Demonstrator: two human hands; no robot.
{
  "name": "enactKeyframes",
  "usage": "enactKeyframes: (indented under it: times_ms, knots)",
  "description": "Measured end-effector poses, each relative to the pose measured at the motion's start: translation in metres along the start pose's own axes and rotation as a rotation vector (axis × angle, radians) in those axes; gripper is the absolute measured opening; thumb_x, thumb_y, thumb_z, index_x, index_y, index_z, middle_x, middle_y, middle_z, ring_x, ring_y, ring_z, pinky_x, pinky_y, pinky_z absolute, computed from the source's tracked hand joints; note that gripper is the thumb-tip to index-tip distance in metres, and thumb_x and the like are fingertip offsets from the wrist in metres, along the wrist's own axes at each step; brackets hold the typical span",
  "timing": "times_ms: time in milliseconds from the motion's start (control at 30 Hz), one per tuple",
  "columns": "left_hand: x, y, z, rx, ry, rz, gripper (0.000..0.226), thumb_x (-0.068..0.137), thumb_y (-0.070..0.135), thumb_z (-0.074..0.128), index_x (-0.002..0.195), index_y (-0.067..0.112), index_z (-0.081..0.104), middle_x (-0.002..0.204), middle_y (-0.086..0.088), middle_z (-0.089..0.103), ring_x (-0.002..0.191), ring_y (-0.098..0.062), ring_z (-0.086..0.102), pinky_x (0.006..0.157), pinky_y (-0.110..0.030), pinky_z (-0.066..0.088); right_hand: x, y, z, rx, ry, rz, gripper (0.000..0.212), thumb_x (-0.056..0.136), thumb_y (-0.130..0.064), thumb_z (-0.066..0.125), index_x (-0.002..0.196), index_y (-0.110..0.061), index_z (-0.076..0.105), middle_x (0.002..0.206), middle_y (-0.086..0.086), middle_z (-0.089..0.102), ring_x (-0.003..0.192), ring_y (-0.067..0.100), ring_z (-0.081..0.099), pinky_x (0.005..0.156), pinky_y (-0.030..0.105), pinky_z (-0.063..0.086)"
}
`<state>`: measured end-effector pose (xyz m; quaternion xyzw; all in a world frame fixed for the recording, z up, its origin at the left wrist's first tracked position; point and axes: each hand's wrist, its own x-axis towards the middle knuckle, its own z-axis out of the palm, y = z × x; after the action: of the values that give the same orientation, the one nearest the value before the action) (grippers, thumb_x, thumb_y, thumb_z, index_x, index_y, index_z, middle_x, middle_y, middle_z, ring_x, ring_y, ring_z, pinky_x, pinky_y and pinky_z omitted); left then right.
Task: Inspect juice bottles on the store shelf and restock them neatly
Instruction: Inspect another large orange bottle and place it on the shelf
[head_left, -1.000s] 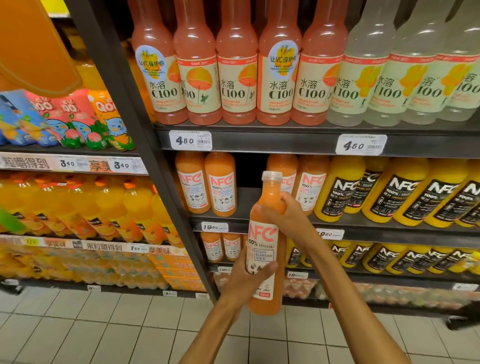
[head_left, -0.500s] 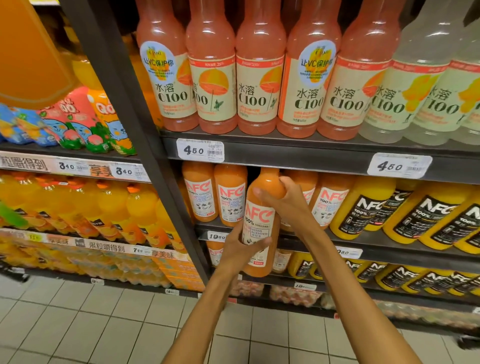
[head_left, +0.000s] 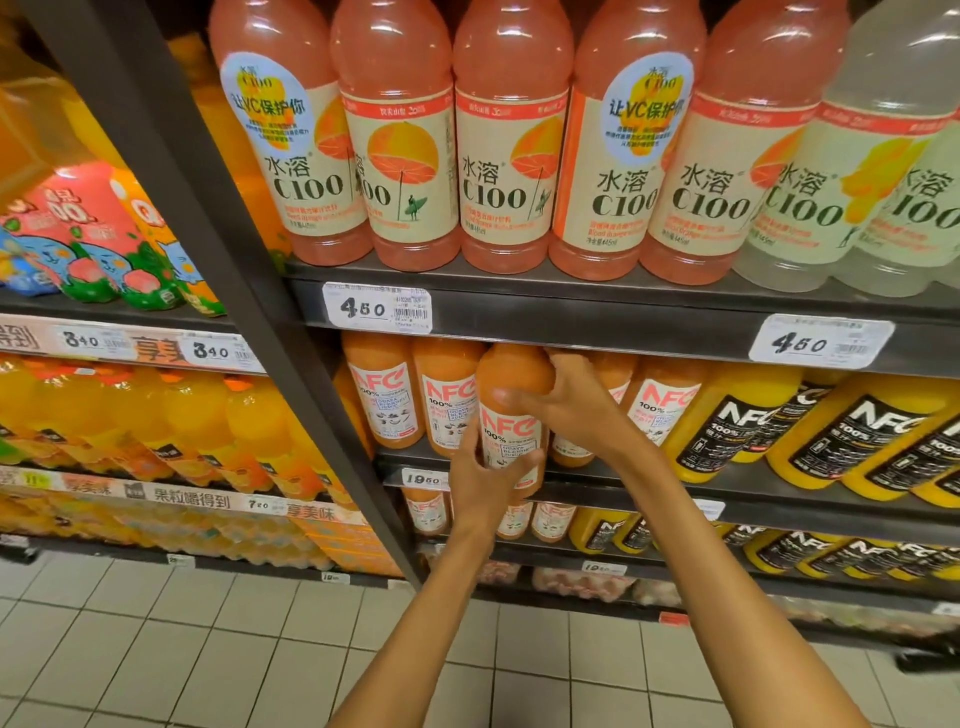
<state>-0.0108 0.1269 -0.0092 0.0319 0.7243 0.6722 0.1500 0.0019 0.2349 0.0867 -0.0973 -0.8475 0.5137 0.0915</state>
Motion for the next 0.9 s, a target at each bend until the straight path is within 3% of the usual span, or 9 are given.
enactKeyframes:
  times_ms: [100,200,233,267,367,433,700,800,900]
  knots:
    - [0.002,-0.001,0.013,-0.005,0.063,0.014,0.076,0.072,0.017,0.080,0.137,0.017,0.042,0.133,-0.001,0.054,0.124,-0.016,0.049,0.101,-0.031,0.044,-0.001,0.005,-0.001,-0.060,0.004,-0.026,0.063,0.080,-0.025,0.075,0.133,-0.021,0.042,0.137,0.003,0.051,0.122,0.024,0.051,0.087,0.023,0.039]
    - [0.001,-0.002,0.023,0.003,0.097,0.022,0.078,0.073,0.021,0.079,0.138,0.024,0.037,0.133,0.009,0.047,0.117,-0.003,0.044,0.085,-0.007,0.039,-0.001,0.010,-0.009,-0.059,0.021,-0.040,0.063,0.079,-0.024,0.075,0.130,-0.029,0.039,0.139,0.002,0.049,0.125,0.024,0.049,0.086,0.018,0.037]
    - [0.001,-0.002,0.025,0.007,0.100,0.024,0.078,0.074,0.023,0.079,0.138,0.026,0.036,0.132,0.011,0.046,0.116,-0.002,0.043,0.082,-0.004,0.038,-0.001,0.011,-0.011,-0.061,0.028,-0.036,0.064,0.079,-0.024,0.075,0.131,-0.030,0.039,0.139,0.002,0.048,0.126,0.024,0.048,0.087,0.019,0.038]
    - [0.001,-0.002,0.027,0.015,0.103,0.019,0.078,0.074,0.024,0.078,0.139,0.025,0.035,0.134,0.010,0.046,0.117,-0.004,0.044,0.085,-0.006,0.039,-0.002,0.013,-0.013,-0.065,0.036,-0.026,0.065,0.079,-0.023,0.076,0.133,-0.028,0.039,0.140,0.002,0.048,0.126,0.025,0.048,0.088,0.023,0.039]
    - [0.002,-0.010,0.026,0.069,0.132,-0.005,0.077,0.074,0.018,0.079,0.138,0.014,0.036,0.135,-0.004,0.048,0.124,-0.018,0.047,0.102,-0.034,0.045,-0.003,0.016,-0.012,-0.134,0.075,-0.032,0.071,0.078,-0.024,0.077,0.138,-0.023,0.039,0.141,0.003,0.046,0.128,0.026,0.046,0.091,0.027,0.038]
    - [0.003,-0.019,0.022,0.131,0.144,-0.025,0.068,0.074,0.010,0.078,0.132,0.008,0.043,0.130,-0.011,0.051,0.122,-0.024,0.049,0.100,-0.043,0.047,-0.004,0.016,-0.009,-0.191,0.156,-0.064,0.072,0.076,-0.026,0.079,0.137,-0.020,0.041,0.139,0.004,0.048,0.126,0.026,0.047,0.090,0.026,0.035]
    - [0.011,-0.029,0.022,0.084,0.224,-0.188,0.059,0.074,0.012,0.078,0.126,0.006,0.051,0.128,-0.009,0.053,0.116,-0.020,0.053,0.095,-0.031,0.047,-0.004,0.014,-0.003,-0.451,0.390,-0.235,0.067,0.068,-0.031,0.084,0.124,-0.005,0.058,0.119,0.016,0.064,0.107,0.037,0.060,0.085,0.029,0.035]
    - [0.015,-0.028,0.025,0.047,0.257,-0.209,0.057,0.074,0.012,0.078,0.124,0.005,0.054,0.126,-0.010,0.056,0.117,-0.021,0.054,0.093,-0.029,0.046,-0.004,0.013,-0.003,-0.568,0.442,-0.329,0.060,0.057,-0.027,0.090,0.104,0.002,0.066,0.095,0.020,0.071,0.080,0.040,0.069,0.071,0.034,0.047]
    - [0.017,-0.025,0.029,0.000,0.281,-0.210,0.057,0.075,0.012,0.078,0.126,0.002,0.054,0.124,-0.011,0.060,0.117,-0.022,0.055,0.097,-0.030,0.047,-0.001,0.017,-0.005,-0.636,0.462,-0.347,0.047,0.056,-0.030,0.090,0.086,-0.001,0.069,0.074,0.014,0.071,0.059,0.031,0.068,0.060,0.021,0.041]
